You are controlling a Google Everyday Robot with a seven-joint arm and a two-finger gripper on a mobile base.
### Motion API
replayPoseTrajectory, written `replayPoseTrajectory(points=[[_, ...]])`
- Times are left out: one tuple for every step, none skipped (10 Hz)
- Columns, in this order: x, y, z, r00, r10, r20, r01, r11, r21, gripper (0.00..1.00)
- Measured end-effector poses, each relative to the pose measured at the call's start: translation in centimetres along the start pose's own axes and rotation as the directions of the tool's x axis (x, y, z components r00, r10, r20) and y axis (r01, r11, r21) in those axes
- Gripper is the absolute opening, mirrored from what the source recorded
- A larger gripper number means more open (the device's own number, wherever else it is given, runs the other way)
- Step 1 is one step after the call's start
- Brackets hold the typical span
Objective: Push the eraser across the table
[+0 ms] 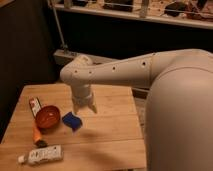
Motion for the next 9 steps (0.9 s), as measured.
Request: replayPoseTrajectory(points=[[0.0, 0.0, 0.0, 1.0, 0.0, 0.0, 0.0, 1.0, 0.0, 0.65], [0.0, 0.0, 0.0, 1.0, 0.0, 0.0, 0.0, 1.0, 0.0, 0.65], [0.0, 0.0, 0.0, 1.0, 0.0, 0.0, 0.0, 1.0, 0.0, 0.65], [0.0, 0.0, 0.0, 1.0, 0.0, 0.0, 0.0, 1.0, 0.0, 0.65], [0.0, 0.0, -0.1, 1.0, 0.0, 0.001, 0.0, 1.0, 0.0, 0.65], [-0.2, 0.1, -0.1, 1.0, -0.002, 0.005, 0.002, 1.0, 0.0, 0.65], [-0.6, 0.6, -0.3, 1.0, -0.015, 0.012, 0.015, 1.0, 0.008, 0.65], [-0.9, 1.5, -0.5, 0.999, -0.035, 0.013, 0.034, 0.999, 0.01, 0.65], [-1.4, 2.2, -0.7, 0.999, -0.049, 0.016, 0.049, 0.999, 0.011, 0.65]])
